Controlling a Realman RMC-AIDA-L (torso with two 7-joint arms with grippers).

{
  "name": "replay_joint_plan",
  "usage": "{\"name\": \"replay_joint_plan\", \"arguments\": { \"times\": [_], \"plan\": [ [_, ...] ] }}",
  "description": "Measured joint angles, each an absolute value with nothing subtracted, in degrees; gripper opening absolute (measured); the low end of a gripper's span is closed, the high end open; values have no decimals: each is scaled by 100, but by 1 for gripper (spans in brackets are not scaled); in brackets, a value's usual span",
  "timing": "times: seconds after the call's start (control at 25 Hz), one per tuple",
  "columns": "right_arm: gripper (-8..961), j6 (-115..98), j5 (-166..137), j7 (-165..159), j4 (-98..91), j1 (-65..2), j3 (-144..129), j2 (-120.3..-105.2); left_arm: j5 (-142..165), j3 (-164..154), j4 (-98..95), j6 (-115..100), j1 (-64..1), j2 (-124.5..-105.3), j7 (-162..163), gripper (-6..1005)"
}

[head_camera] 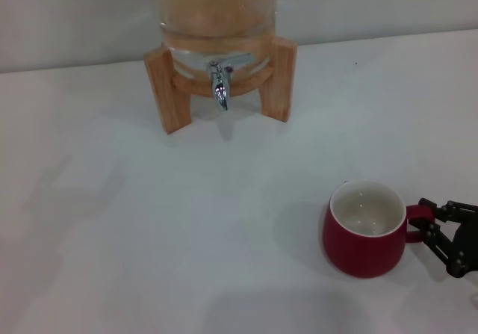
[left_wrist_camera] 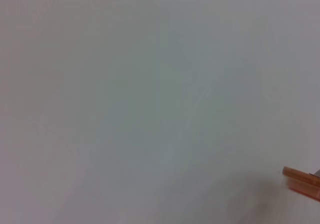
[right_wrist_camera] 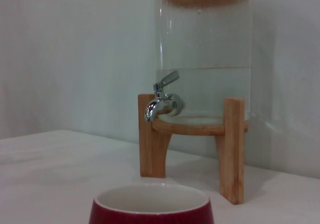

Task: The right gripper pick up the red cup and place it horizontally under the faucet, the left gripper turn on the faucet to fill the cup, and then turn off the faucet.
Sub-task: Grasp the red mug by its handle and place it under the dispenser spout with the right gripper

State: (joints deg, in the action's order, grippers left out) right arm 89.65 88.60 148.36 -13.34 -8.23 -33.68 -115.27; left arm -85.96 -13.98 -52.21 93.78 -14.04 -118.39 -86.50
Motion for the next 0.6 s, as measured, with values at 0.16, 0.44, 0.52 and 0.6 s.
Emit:
{"name": "replay_joint_plan", "arguments": {
  "times": [0.16,0.44,0.52,0.6],
  "plan": [
    [172,8955,8895,14806,-1266,-855,-3338,-11524,-8596,-1397,-5221,9378,-1387,-11839,-8639,799],
    [171,8885,8998,14697,-1141,-893,-3326,-11516,-8595,-1403,-5221,9378,-1370,-11839,-8632,799],
    [171,8872,9038,14630,-1123,-912,-3326,-11515,-8596,-1411,-5221,9378,-1370,-11839,-8630,799],
    [170,8871,9053,14604,-1115,-924,-3326,-11516,-8595,-1416,-5221,9378,-1371,-11839,-8626,799]
  ]
}}
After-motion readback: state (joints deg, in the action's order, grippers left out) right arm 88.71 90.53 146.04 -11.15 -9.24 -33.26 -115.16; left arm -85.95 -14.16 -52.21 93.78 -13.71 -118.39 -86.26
